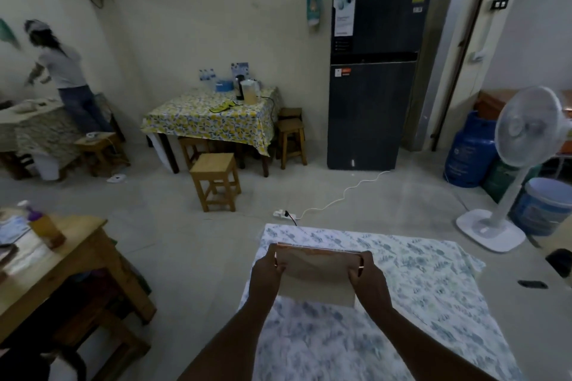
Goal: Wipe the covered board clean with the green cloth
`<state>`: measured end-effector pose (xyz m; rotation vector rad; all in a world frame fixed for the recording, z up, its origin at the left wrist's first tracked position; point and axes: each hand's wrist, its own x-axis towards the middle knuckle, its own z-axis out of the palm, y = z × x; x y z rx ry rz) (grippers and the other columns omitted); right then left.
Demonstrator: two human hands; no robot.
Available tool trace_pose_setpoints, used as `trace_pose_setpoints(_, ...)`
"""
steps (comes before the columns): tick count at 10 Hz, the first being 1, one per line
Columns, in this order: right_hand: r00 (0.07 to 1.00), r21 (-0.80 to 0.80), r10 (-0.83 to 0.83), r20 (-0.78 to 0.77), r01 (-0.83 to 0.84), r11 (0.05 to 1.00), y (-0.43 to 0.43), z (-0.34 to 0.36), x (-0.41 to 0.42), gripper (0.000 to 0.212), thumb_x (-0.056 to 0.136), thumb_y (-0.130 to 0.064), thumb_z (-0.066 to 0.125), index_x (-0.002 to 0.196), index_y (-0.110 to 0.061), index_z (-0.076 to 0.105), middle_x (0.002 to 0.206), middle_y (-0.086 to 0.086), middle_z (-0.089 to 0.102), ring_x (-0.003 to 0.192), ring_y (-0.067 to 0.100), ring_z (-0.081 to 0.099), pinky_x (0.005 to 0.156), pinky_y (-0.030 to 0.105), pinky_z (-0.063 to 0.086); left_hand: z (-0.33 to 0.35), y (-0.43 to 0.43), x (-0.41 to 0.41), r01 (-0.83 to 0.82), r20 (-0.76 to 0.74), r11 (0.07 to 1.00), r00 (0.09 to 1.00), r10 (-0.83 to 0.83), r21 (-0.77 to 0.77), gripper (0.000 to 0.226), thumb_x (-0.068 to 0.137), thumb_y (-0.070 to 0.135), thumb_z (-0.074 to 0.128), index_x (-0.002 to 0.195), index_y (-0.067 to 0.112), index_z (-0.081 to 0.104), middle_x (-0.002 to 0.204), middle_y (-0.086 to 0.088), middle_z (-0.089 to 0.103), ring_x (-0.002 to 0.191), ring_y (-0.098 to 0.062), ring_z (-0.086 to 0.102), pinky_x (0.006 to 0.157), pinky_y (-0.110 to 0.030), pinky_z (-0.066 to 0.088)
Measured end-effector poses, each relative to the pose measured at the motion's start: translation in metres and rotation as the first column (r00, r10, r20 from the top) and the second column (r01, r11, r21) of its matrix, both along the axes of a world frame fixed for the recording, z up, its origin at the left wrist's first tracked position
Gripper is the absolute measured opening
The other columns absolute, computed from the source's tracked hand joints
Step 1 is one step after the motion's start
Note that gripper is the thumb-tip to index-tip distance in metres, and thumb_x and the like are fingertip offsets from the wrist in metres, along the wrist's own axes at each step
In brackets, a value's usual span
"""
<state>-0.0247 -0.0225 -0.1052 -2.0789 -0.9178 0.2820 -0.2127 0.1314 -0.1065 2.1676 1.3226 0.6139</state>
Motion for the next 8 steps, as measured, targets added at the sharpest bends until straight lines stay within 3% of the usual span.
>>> trace_pose_setpoints(1,0.999,-0.036,0.03,-0.016,-0.031,0.999,0.038,-0.003,-0.002,0.014,0.089,-0.011,0.056,0.095,-0.013,0.043,0.068,0.007,0.06,0.057,0.018,0.058,0.044,0.025,0.038,-0.008,0.036,-0.007,-0.013,-0.023,1.0,1.0,0.013,-0.004,0.051,0.086,0.016,0.064,0.134,0.022,0.048,0.093,-0.007,0.075,0.084,-0.023,0.071,0.071,-0.029,0.052)
trace_pose_setpoints(3,0.998,-0.098,0.038,-0.048,-0.042,0.994,0.068,-0.022,-0.006,0.014,0.09,-0.008,0.056,0.092,-0.011,0.043,0.066,0.001,0.055,0.056,0.011,0.054,0.044,0.02,0.035,-0.031,0.065,-0.012,-0.041,-0.043,0.999,0.998,0.04,-0.018,0.046,0.086,0.013,0.063,0.13,0.02,0.05,0.084,-0.009,0.073,0.078,-0.024,0.07,0.065,-0.03,0.05)
trace_pose_setpoints(5,0.997,-0.127,0.024,-0.073,-0.034,0.991,0.075,-0.032,-0.009,0.017,0.091,-0.009,0.057,0.097,-0.012,0.042,0.073,0.003,0.06,0.058,0.009,0.056,0.045,0.019,0.038,-0.042,0.067,-0.014,-0.025,-0.05,0.999,0.998,0.023,-0.021,0.038,0.089,0.011,0.058,0.127,0.017,0.051,0.089,-0.008,0.074,0.082,-0.022,0.071,0.064,-0.022,0.043)
trace_pose_setpoints(6,0.997,-0.155,0.043,-0.057,-0.052,0.987,0.073,-0.034,-0.008,0.02,0.089,-0.013,0.059,0.102,-0.012,0.043,0.079,0.005,0.064,0.061,0.011,0.058,0.046,0.019,0.039,-0.049,0.072,-0.015,-0.009,-0.074,0.999,0.997,0.007,-0.033,0.039,0.089,0.014,0.058,0.128,0.016,0.05,0.091,-0.009,0.074,0.084,-0.024,0.071,0.067,-0.025,0.048)
trace_pose_setpoints(7,0.993,-0.203,0.09,0.079,-0.072,0.976,0.064,-0.037,-0.002,0.032,0.084,-0.028,0.068,0.106,-0.017,0.046,0.093,-0.001,0.065,0.078,0.015,0.063,0.056,0.02,0.043,-0.052,0.071,-0.015,0.031,-0.044,0.999,0.999,-0.031,-0.018,0.045,0.088,0.025,0.062,0.13,0.015,0.048,0.109,-0.005,0.071,0.1,-0.021,0.069,0.084,-0.032,0.056)
trace_pose_setpoints(8,0.98,-0.198,0.11,0.164,-0.077,0.977,0.056,-0.036,0.003,0.039,0.086,-0.036,0.065,0.117,-0.017,0.051,0.11,0.001,0.063,0.099,0.017,0.06,0.074,0.025,0.048,-0.049,0.071,-0.013,0.046,0.005,0.997,0.999,-0.046,0.057,0.05,0.087,0.031,0.065,0.131,0.016,0.049,0.123,-0.003,0.064,0.114,-0.018,0.063,0.095,-0.032,0.053)
